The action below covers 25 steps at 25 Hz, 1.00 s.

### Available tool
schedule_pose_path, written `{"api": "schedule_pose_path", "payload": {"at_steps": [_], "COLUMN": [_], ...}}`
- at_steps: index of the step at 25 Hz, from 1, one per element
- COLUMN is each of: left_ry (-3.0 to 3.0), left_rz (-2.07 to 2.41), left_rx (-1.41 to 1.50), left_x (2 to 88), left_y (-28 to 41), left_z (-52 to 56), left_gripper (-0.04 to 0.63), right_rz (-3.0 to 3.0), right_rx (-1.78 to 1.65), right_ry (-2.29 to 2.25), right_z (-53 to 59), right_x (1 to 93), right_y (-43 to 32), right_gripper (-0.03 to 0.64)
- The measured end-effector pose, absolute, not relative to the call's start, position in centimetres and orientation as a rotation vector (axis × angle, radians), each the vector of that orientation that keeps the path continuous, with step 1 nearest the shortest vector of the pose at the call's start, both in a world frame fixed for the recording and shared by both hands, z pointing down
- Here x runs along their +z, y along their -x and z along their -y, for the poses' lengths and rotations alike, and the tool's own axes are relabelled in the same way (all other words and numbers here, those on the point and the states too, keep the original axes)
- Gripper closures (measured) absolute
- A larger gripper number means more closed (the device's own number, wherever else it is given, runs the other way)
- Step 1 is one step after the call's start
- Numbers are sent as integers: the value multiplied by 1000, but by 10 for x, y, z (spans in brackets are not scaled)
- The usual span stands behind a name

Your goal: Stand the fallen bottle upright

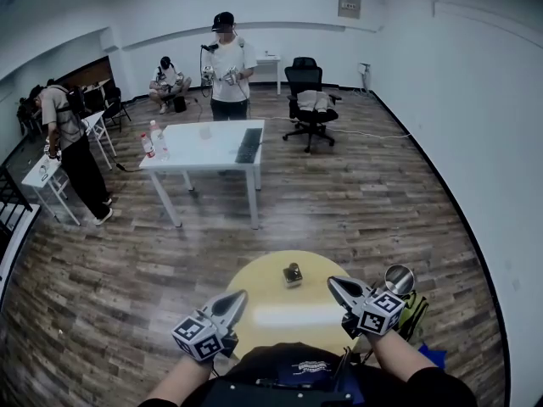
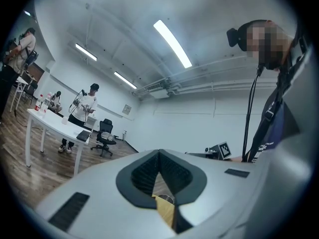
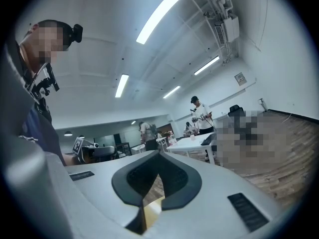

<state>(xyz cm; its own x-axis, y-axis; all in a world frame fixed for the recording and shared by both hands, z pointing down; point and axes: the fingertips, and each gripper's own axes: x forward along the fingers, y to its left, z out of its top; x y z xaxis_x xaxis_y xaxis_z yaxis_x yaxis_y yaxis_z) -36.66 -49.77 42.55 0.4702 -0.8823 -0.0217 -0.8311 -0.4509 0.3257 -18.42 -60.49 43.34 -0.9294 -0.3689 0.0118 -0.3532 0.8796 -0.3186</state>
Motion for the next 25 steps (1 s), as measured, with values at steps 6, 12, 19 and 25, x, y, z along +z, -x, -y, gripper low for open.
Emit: {"api": "schedule_pose_path", "payload": {"at_steps": [6,12,19,25], "left_ry": [-2449,-2447,-2450,-2441], "left_rz": [1449,1449,1435,1427], "left_rx": [-264,-262,-263,-272], "left_x": [430,430,434,427], "left_y": [361,361,360,362], "left_z": [497,498,501,498], "left_gripper": [586,586,586,586], "right_rz": [-3009,-3018,-3029,-3031], "right_rx": [-483,-474,-463,-458], "right_ry": [572,560,555,551], "right_z": [604,603,604,601], "right_x": [437,436,439,435], "right_y": [184,184,186,190], "right_gripper": [612,612,612,612]}}
